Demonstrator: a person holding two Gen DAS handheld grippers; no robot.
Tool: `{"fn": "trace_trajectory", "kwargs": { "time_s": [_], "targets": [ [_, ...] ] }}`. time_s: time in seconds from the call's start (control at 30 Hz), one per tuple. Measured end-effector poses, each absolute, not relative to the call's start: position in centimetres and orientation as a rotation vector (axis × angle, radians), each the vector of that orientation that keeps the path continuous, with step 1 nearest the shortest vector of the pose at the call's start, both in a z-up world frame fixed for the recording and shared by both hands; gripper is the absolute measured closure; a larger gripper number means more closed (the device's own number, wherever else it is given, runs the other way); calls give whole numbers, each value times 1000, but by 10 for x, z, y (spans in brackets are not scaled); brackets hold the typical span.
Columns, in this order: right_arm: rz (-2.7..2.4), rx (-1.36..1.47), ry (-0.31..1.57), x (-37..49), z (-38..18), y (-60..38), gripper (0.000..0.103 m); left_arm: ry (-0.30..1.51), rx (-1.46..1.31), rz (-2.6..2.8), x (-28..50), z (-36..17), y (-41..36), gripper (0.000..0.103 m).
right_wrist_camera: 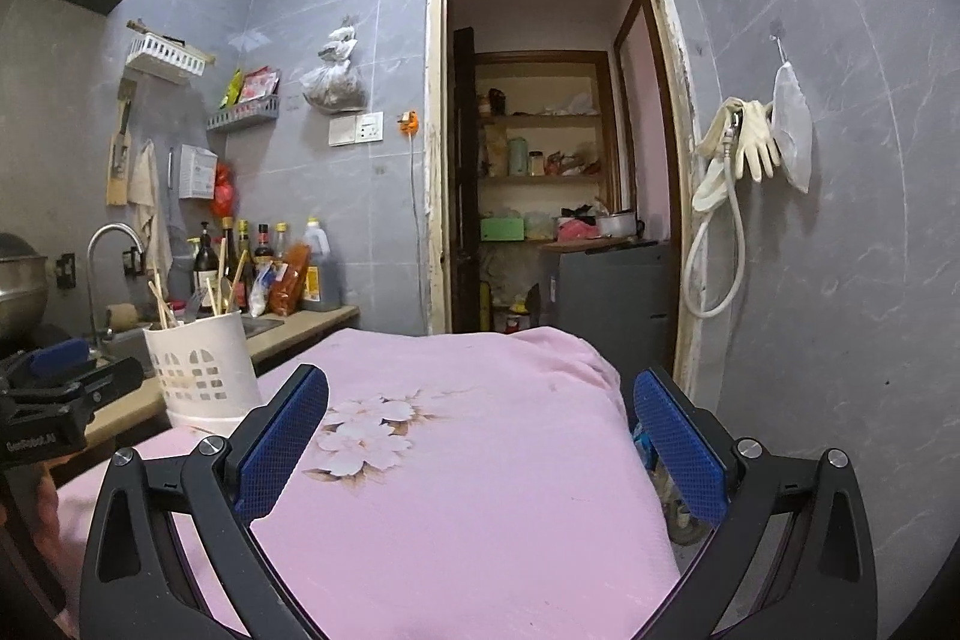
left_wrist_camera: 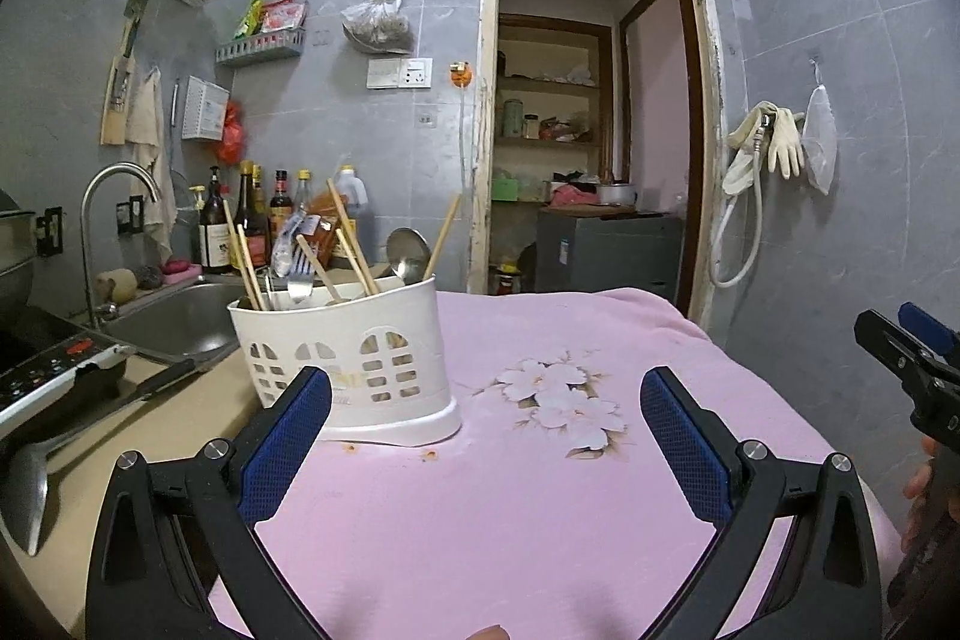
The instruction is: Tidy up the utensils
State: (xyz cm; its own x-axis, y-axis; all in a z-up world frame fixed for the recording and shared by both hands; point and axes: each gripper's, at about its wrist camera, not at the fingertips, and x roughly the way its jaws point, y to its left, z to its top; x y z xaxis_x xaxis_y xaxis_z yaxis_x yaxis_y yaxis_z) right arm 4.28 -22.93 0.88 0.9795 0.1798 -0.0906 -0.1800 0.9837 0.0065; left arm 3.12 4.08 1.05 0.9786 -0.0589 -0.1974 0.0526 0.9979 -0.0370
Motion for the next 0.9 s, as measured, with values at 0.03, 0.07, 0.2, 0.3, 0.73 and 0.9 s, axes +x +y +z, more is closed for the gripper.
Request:
{"fn": "trace_trajectory", "kwargs": {
  "time_s": [0.03, 0.07, 0.2, 0.3, 0.73, 0.9],
  "targets": [
    [179, -5, 91, 42, 8, -229, 0, 198, -31, -54, 31, 10, 41, 2],
    [177, -8, 91, 42, 8, -228, 0, 199, -31, -52, 31, 10, 41, 2],
    [179, -9, 91, 43, 8, -228, 0, 197, -39, -51, 31, 9, 43, 2],
    [179, -9, 92, 43, 7, -228, 0, 195, -41, -52, 31, 10, 44, 2],
    [178, -9, 90, 43, 8, -228, 0, 190, -35, -48, 30, 11, 43, 2],
    [178, -10, 89, 43, 8, -228, 0, 188, -35, -46, 29, 12, 44, 2]
  ]
}}
